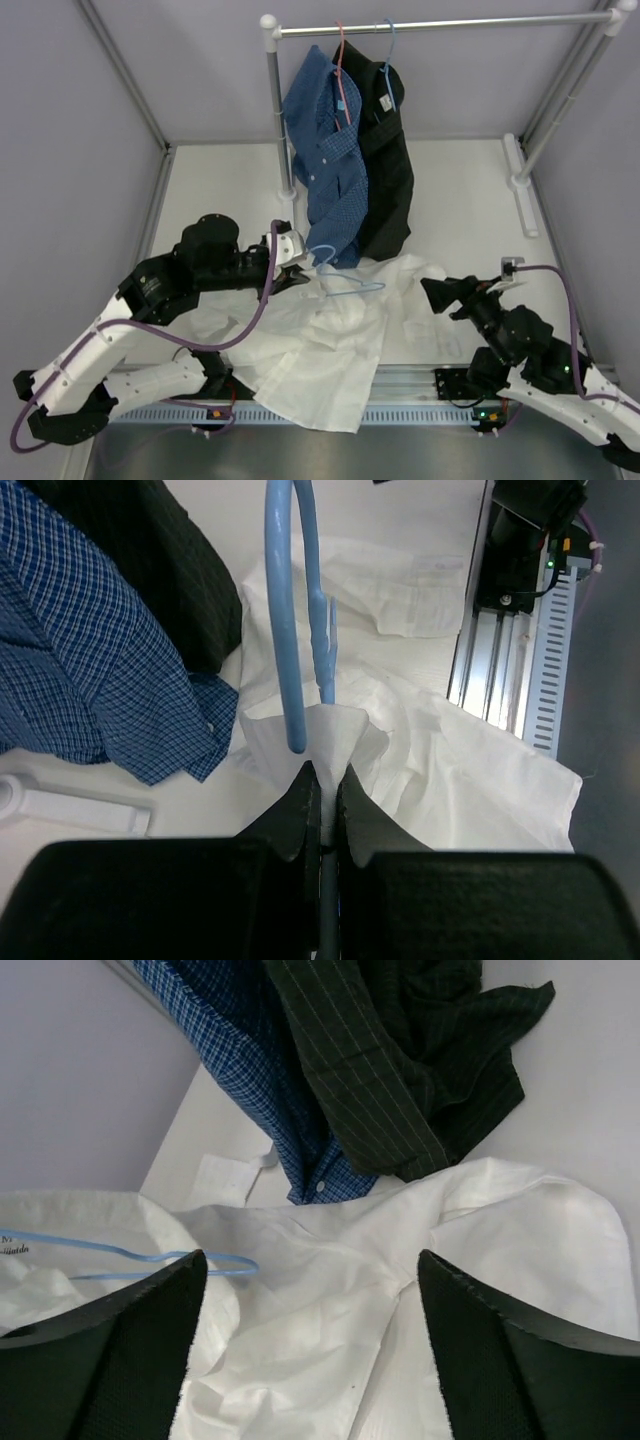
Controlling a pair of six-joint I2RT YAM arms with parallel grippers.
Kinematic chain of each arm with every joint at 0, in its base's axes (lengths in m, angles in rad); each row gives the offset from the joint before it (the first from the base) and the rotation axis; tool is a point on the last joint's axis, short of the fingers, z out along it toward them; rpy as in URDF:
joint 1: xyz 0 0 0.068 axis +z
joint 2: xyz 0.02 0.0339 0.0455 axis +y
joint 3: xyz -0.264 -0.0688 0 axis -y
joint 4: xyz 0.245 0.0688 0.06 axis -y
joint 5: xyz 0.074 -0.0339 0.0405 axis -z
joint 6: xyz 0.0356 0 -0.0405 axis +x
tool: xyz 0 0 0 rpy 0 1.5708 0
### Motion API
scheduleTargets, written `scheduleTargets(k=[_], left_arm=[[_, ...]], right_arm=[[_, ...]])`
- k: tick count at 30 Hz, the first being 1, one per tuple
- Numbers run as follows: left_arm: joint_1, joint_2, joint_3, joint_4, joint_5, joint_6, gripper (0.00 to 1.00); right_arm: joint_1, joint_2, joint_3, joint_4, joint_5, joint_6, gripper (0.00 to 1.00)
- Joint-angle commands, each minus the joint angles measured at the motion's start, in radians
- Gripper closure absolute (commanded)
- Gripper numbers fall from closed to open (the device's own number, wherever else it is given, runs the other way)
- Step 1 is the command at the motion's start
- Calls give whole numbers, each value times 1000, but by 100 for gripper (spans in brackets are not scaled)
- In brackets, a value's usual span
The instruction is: Place the shirt on the hanger
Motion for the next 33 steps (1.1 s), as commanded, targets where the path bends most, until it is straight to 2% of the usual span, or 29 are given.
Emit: scheduleTargets(k=[1,2,4,5,8,9,12,13,18,22,25,28,31,33], left_arm=[[4,-59,-33,58,-80,-52,100],[4,-72,-40,84,-106,-67,100],[4,-108,-70,124,-171,-113,100],[4,-118,-79,161,-220,-135,100],[4,-141,-100,219,-258,-179,100],[4,-145,-102,227,-259,-189,100],[4,-145,-103,245,-243,-208,100],[5,-145,-105,250,-237,-212,100],[4,-149,-113,272,-219,-230,100],[4,-155,-131,281,-222,-236,100],[4,-160,-145,287,-203,-241,100],[4,-172,-163,308,-184,-250,100],[4,-184,-183,339,-180,-258,100],[4,-194,-205,365,-180,-270,100]], right_arm=[[15,127,80,-67,31,54,23],[15,169,79,-47,-15,24,27],[15,271,50,92,-219,-34,32],[15,305,9,218,-358,-48,34],[15,410,-83,402,-510,-48,40],[15,423,-111,570,-545,-50,40],[13,505,-174,777,-661,-68,40],[13,555,-171,846,-672,-74,40],[2,660,-147,914,-628,-92,41],[-18,634,-182,952,-623,-76,43],[-31,594,-216,958,-617,-59,43],[-53,586,-225,948,-542,-10,42],[-77,635,-202,863,-403,55,44],[-106,675,-194,875,-422,52,45]])
